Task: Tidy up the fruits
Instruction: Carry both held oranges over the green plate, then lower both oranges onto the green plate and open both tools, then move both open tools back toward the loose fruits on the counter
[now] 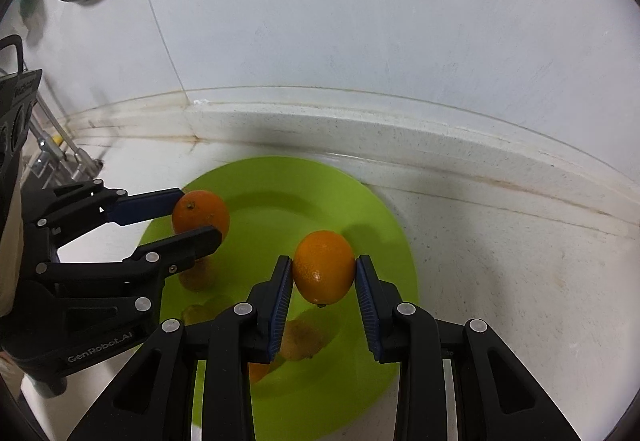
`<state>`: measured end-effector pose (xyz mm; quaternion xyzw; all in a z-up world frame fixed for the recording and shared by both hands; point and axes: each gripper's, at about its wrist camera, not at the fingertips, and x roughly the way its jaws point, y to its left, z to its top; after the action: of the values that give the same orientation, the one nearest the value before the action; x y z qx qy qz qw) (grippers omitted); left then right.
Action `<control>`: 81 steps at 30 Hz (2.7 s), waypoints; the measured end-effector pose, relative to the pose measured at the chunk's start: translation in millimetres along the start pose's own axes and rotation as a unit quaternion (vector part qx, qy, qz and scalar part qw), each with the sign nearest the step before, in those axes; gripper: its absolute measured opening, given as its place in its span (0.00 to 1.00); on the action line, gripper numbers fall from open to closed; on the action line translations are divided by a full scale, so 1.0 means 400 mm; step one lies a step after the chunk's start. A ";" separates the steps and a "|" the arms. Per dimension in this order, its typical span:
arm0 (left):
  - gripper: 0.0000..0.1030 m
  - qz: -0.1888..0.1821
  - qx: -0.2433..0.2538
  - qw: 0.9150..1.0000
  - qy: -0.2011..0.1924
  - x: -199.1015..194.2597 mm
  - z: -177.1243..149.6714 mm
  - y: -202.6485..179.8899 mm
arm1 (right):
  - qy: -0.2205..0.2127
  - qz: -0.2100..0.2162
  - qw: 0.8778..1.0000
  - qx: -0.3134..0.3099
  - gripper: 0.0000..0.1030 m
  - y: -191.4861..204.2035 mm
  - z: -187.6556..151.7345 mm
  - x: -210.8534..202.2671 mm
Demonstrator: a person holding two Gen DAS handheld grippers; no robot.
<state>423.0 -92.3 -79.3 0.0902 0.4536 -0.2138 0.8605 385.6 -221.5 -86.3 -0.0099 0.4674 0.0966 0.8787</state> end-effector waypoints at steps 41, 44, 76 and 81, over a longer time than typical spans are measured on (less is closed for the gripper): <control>0.60 0.016 -0.009 0.994 -0.107 -0.366 -0.126 -0.072 | -0.112 -0.040 0.993 0.026 0.44 0.071 -0.109 -0.335; 0.62 0.015 -0.003 0.993 -0.120 -0.406 -0.153 -0.082 | -0.132 -0.052 0.990 0.028 0.44 0.094 -0.138 -0.380; 0.67 0.008 0.063 0.995 -0.072 -0.336 -0.380 -0.141 | -0.102 -0.143 0.971 0.160 0.44 0.088 -0.444 -0.385; 0.67 0.006 0.074 0.996 -0.050 -0.283 -0.382 -0.143 | -0.083 -0.147 0.970 0.172 0.44 0.066 -0.460 -0.347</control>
<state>227.8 -57.5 -71.9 0.1452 0.3925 -0.2456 0.8744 154.5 -237.9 -73.5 0.0814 0.3956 -0.1149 0.9076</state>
